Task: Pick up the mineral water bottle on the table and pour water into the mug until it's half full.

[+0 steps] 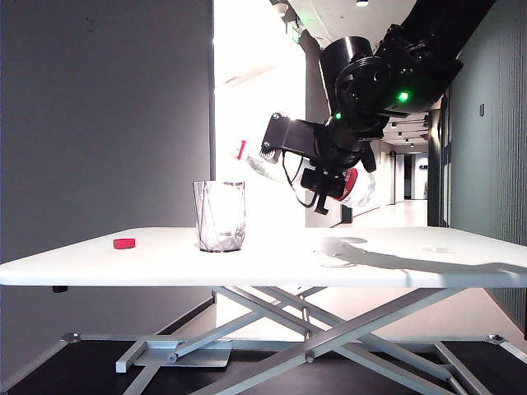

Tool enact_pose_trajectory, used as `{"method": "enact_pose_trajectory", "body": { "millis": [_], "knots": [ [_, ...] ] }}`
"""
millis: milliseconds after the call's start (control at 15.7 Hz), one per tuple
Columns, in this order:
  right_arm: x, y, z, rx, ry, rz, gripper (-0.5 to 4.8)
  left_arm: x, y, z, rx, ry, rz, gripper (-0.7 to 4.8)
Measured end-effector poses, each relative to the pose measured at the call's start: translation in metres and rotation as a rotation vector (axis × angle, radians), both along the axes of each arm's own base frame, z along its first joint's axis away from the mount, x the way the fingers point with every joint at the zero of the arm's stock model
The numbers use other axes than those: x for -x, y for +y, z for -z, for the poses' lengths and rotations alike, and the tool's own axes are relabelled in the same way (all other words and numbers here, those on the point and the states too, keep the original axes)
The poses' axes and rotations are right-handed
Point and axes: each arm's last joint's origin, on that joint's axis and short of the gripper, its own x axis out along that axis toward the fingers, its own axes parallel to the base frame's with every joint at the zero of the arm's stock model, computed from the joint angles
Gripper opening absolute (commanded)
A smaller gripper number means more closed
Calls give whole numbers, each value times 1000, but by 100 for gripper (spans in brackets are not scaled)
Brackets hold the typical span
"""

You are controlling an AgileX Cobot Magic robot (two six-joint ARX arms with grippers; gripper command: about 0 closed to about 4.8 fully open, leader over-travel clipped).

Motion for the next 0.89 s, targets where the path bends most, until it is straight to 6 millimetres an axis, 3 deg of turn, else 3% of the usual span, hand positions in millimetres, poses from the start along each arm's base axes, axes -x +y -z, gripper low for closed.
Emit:
{"method": "enact_pose_trajectory", "body": {
  "millis": [891],
  "knots": [
    [-1,-3,-2,249,-48,36,179,0,0,0,0,0,0,-4]
  ]
}}
